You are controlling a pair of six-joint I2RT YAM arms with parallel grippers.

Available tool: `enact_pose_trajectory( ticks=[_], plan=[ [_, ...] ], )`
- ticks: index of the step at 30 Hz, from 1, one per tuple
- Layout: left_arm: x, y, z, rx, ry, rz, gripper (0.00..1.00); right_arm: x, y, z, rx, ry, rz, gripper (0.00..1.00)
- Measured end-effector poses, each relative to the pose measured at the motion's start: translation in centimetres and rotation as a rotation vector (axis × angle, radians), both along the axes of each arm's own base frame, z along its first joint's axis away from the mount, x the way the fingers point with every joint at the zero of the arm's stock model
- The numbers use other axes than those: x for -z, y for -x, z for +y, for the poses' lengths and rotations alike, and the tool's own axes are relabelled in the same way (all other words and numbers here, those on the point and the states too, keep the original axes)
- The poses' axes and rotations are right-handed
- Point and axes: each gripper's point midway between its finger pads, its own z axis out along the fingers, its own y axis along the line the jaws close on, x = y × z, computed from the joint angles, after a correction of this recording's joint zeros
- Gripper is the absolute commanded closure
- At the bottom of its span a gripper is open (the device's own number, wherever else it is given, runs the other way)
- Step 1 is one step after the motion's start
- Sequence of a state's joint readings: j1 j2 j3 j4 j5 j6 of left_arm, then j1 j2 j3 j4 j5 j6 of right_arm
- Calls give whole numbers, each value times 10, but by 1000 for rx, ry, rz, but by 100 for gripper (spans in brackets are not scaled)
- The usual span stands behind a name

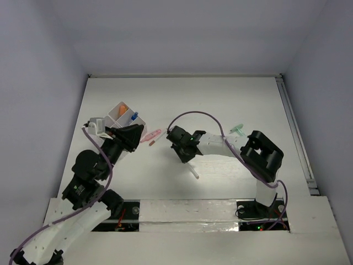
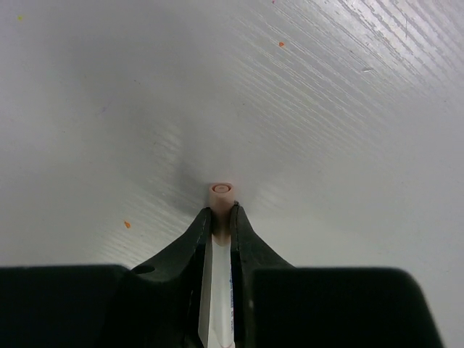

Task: Sort the stationery into containers
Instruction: Pick up the pen from the center of the board, then place the pen in the storage box.

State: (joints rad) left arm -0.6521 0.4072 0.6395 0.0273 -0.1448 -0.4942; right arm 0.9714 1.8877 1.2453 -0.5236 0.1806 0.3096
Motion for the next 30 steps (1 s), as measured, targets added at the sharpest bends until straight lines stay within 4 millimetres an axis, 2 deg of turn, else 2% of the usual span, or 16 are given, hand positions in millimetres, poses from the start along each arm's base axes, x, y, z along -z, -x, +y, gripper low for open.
enact_pose_trajectory(
  ticks=[4,6,8,10,12,15,16,18,20,23,30],
  plan=[
    [-31,12,22,-56,-8,-65,70,-5,-6,8,2,-36,-26,100],
    [-43,18,33,-84,-15,-98,68,-16,-15,26,-2,-115,-69,100],
    [-54,23,43,-112,-18,-129,67,-41,-28,52,-12,-234,-124,100],
    [-61,27,51,-136,-24,-150,66,-83,-45,92,-35,-408,-193,100],
    [-62,29,56,-153,-34,-162,66,-135,-59,131,-67,-600,-261,100],
    [-59,30,61,-169,-52,-169,65,-219,-73,177,-120,-868,-381,100],
    [-58,31,63,-176,-53,-170,65,-241,-76,187,-136,-942,-416,100],
    [-53,33,68,-191,-55,-174,64,-275,-81,204,-160,-1067,-473,100],
    [-52,34,73,-209,-53,-178,64,-296,-85,222,-181,-1176,-518,100],
    [-53,36,80,-235,-45,-188,63,-296,-97,246,-193,-1260,-554,100],
    [-51,36,87,-270,-46,-188,62,-272,-125,293,-189,-1338,-604,100]
  ],
)
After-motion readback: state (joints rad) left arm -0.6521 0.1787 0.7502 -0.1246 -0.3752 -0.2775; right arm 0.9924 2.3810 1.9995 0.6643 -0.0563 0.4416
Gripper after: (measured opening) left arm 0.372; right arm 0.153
